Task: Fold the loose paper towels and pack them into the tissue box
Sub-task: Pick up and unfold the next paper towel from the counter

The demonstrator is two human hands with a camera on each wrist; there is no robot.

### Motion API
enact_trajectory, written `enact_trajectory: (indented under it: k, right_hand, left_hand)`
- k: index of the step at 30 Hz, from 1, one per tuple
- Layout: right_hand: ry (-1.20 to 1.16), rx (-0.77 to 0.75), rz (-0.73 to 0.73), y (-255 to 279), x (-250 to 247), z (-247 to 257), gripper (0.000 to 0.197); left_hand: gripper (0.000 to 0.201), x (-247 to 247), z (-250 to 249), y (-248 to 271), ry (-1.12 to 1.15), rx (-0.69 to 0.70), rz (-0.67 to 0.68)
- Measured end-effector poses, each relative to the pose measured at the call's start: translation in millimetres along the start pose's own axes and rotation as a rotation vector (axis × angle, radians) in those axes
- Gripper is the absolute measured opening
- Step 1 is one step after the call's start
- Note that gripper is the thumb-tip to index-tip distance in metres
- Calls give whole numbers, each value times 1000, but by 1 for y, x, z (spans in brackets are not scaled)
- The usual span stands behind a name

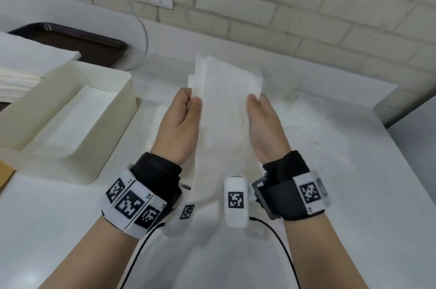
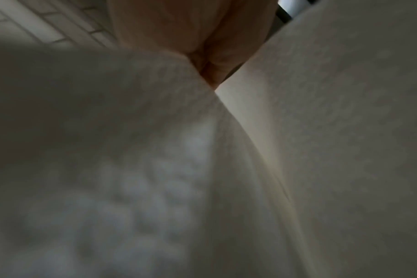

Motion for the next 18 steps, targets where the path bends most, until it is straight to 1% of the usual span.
enact_trajectory:
  k: [1,3,4,6,9,10,12,13,14,16,17,18]
  right_hand:
    - [13,18,32,2,4,-5,51]
    - [34,21,53,3,6,-9,19]
    - [56,12,47,3,6,-10,15]
    - [96,-8,40,4,7,-11,14]
    - [162,-73,48,3,14,-10,14]
    - [166,-100,61,2,19,-9,18]
    - [135,-148,94,1,29,-5,24]
    - [110,-158,117,0,35,-4,27]
    - [89,-161,148,-1,42,-2,29]
    - [120,-138,232,-7,55,-5,29]
    - [185,-115,295,-11,61,-8,26]
    - [280,-92,371,-16,68,-11,21]
  left_hand:
    - [21,1,7,-1,57,-58,23]
    - [19,3,18,0,165,-156,66]
    - [21,5,20,3,192,-179,79]
    - [27,11,20,9,190,-167,102]
    - [14,15,27,19,277,-220,120]
    - [27,11,32,19,298,-242,107]
    - [66,0,45,14,278,-259,71]
    - [74,-7,52,12,244,-303,59]
    - [69,-13,58,11,221,-344,57]
    - [41,-23,72,8,200,-416,75]
    - [29,-29,75,9,184,-435,72]
    - [21,-37,79,9,167,-446,41]
Point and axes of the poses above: each hand's wrist, its own y-axis away from the middle knuckle, its own x-axis out of the palm, z = x × y, the point moved 10 cm from there along -y, towards the middle knuckle, and after that the axes turned 14 degrees about -x, right-handed, at the moved point
